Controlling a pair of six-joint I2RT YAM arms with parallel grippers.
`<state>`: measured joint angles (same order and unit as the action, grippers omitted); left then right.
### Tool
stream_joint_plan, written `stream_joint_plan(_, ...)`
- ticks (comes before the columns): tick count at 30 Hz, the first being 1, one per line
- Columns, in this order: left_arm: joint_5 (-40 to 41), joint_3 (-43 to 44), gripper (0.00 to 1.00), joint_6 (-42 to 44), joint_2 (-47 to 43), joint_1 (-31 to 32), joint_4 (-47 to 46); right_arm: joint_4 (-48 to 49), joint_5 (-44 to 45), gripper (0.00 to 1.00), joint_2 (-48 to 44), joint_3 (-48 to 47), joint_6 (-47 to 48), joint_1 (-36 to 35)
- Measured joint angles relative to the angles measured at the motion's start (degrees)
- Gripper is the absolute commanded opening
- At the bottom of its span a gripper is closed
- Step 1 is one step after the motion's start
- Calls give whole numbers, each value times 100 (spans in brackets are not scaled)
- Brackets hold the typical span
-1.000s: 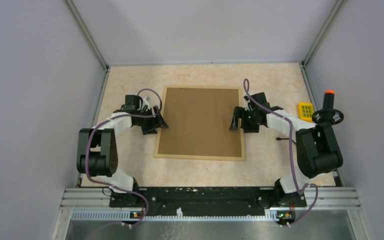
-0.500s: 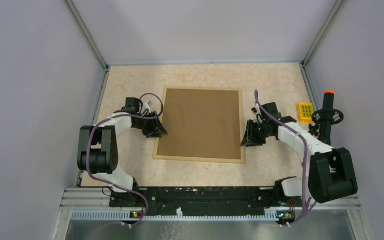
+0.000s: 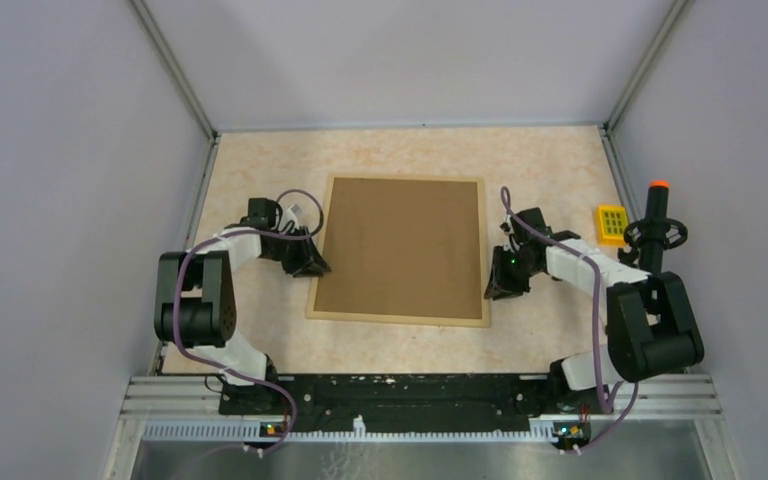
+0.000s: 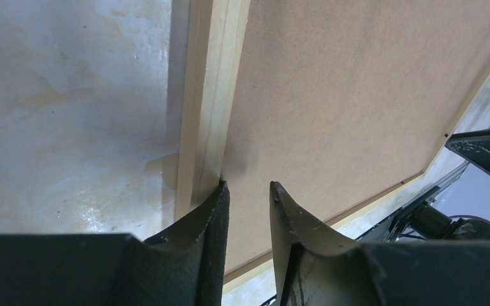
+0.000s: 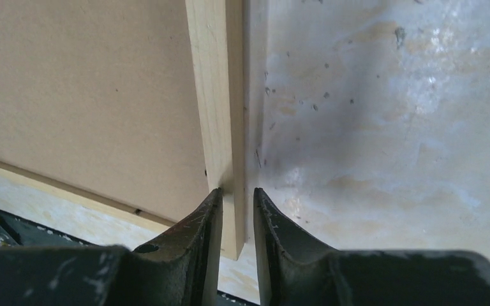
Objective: Put the photo into the frame
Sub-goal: Install the photo frame at the center of the board.
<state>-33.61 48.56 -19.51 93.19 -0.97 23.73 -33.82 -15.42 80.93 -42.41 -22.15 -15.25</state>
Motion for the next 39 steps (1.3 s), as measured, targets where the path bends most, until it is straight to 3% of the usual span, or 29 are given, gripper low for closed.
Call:
stream_joint_plan(13,-2,-46,30,20,0,-24,-57,330,-284,19,452,-92,-4,-2)
stream_joint_plan(19,-26,-44,29,90,37,-52,-61,-345,-105,18,1091,-804,142,-175)
stream_joint_plan(25,-201,9,28,162,162,-83,-59,-1593,638,20,2109,-2004,273,-688)
stream_joint_plan(32,-306,9,27,210,199,-83,-76,-3305,1880,33,3609,-3659,225,-1528)
stream_joint_plan(36,-334,0,27,216,199,-83,-98,-3810,2531,55,4026,-4140,214,-1939)
stream_joint_plan(39,-345,-2,26,227,199,-81,-103,-3917,2863,62,3993,-4227,284,-2020)
